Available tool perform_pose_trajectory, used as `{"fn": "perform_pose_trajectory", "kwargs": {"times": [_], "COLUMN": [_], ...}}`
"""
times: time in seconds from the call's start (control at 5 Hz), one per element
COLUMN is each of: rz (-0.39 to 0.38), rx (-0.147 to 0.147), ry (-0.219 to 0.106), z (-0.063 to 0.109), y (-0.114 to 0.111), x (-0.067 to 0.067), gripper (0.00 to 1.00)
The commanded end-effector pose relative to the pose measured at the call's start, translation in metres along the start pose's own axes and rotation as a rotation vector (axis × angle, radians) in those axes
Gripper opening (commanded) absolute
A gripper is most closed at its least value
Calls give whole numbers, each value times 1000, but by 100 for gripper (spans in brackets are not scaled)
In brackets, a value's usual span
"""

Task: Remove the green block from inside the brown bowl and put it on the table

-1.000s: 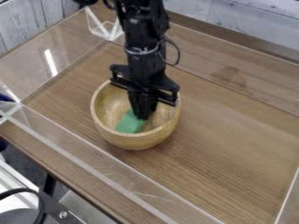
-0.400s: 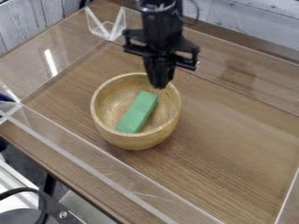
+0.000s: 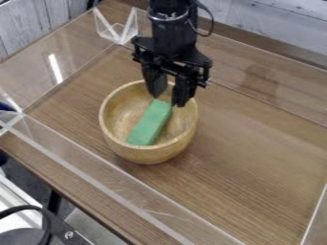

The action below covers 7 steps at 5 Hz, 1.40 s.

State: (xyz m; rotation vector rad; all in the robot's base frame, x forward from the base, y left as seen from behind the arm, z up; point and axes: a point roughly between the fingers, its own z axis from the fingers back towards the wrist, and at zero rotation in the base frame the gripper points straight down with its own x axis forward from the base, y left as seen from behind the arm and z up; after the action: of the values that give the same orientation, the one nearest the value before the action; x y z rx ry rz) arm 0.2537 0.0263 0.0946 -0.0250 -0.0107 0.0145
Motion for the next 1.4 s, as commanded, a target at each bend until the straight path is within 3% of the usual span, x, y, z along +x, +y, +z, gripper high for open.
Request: {"fn": "perform_pose_trajectory", "kwargs": {"times": [0.0, 1.2], "rz": [-5, -5], "rx": [15, 65], "ry": [-53, 28], "z": [12, -39], "y": [4, 22], "x": [6, -6], "gripper": [100, 100]}}
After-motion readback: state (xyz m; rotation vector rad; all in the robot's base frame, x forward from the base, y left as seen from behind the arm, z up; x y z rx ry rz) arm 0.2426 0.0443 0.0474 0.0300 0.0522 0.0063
